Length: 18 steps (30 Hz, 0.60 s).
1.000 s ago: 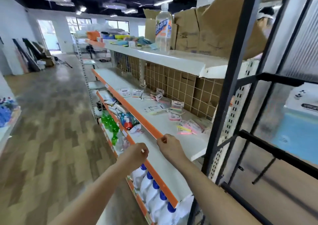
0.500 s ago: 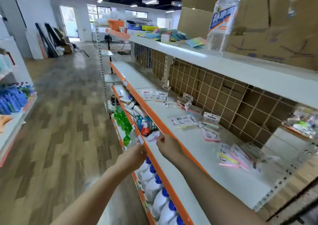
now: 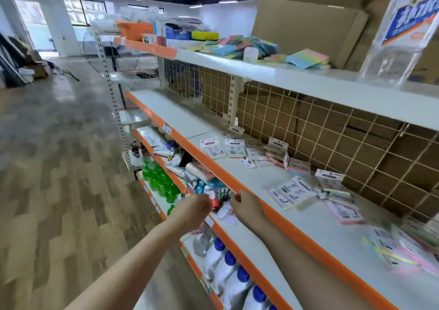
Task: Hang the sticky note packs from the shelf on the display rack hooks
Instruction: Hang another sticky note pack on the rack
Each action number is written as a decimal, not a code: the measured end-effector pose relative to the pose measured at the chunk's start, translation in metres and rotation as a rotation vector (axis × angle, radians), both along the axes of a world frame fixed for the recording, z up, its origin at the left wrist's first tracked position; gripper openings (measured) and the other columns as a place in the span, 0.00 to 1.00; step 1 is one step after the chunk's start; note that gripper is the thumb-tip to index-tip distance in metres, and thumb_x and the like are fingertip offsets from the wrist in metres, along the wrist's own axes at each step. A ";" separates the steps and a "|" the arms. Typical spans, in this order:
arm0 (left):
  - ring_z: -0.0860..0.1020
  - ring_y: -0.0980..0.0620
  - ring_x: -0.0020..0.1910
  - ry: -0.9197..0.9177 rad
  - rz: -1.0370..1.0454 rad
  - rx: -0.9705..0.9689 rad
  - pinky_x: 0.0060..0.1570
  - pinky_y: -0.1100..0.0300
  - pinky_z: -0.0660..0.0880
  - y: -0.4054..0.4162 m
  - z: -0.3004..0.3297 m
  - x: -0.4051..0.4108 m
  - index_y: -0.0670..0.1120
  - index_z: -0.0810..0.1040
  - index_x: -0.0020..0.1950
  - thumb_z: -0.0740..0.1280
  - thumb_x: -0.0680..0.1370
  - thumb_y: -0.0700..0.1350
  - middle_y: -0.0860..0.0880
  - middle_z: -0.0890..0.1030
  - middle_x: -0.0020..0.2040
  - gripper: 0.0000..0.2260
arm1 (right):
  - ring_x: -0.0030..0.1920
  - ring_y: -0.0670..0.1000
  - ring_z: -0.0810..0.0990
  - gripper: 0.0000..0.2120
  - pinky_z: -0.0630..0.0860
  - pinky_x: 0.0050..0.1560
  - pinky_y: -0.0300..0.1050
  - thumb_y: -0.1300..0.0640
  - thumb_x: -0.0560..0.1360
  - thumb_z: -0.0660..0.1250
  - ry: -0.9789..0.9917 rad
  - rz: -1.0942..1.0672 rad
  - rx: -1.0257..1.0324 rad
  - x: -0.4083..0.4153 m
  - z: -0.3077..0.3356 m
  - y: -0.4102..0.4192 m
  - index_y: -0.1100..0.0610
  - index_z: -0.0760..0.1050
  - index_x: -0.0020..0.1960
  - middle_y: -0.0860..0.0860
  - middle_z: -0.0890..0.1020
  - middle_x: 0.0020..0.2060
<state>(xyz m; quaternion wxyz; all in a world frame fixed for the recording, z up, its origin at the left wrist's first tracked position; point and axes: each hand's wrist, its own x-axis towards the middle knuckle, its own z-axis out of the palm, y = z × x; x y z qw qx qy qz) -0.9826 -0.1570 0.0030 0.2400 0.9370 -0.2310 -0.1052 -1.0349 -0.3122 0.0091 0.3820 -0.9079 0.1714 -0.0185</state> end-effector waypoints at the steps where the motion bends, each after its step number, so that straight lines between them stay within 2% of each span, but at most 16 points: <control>1: 0.81 0.47 0.45 -0.014 -0.019 -0.007 0.47 0.49 0.79 0.001 0.002 0.010 0.41 0.79 0.49 0.58 0.79 0.40 0.44 0.83 0.46 0.10 | 0.40 0.51 0.71 0.07 0.64 0.37 0.42 0.58 0.80 0.57 0.004 -0.009 -0.004 0.008 -0.003 0.003 0.59 0.71 0.47 0.55 0.75 0.42; 5: 0.80 0.45 0.43 -0.044 -0.059 -0.055 0.44 0.51 0.77 -0.005 0.000 0.042 0.44 0.78 0.48 0.58 0.80 0.41 0.45 0.82 0.44 0.09 | 0.45 0.55 0.75 0.07 0.66 0.42 0.43 0.57 0.80 0.58 0.017 -0.038 -0.039 0.042 -0.011 0.004 0.59 0.72 0.49 0.57 0.77 0.46; 8: 0.80 0.50 0.42 -0.031 -0.041 -0.085 0.45 0.52 0.79 -0.014 -0.006 0.073 0.47 0.78 0.49 0.57 0.80 0.43 0.49 0.81 0.45 0.09 | 0.54 0.58 0.77 0.09 0.67 0.46 0.43 0.57 0.80 0.58 0.021 -0.068 -0.095 0.077 -0.013 -0.004 0.60 0.74 0.52 0.58 0.80 0.53; 12: 0.80 0.49 0.45 -0.033 -0.045 -0.133 0.48 0.51 0.78 -0.031 -0.017 0.119 0.47 0.77 0.51 0.57 0.80 0.41 0.49 0.82 0.48 0.10 | 0.52 0.57 0.77 0.06 0.72 0.49 0.47 0.57 0.79 0.58 -0.019 -0.076 -0.066 0.135 -0.012 -0.019 0.57 0.72 0.47 0.56 0.80 0.50; 15: 0.79 0.46 0.49 -0.058 -0.031 -0.100 0.45 0.57 0.74 -0.047 -0.018 0.156 0.46 0.77 0.55 0.56 0.79 0.40 0.47 0.81 0.52 0.11 | 0.49 0.55 0.76 0.05 0.70 0.46 0.46 0.58 0.78 0.58 -0.034 -0.091 -0.056 0.180 -0.013 -0.032 0.55 0.71 0.45 0.54 0.79 0.47; 18: 0.77 0.45 0.55 -0.066 -0.057 -0.046 0.51 0.54 0.74 -0.062 -0.015 0.192 0.45 0.76 0.58 0.57 0.79 0.40 0.46 0.79 0.55 0.12 | 0.50 0.56 0.75 0.05 0.68 0.45 0.46 0.58 0.78 0.57 -0.010 -0.077 -0.080 0.219 -0.015 -0.045 0.56 0.70 0.45 0.54 0.78 0.47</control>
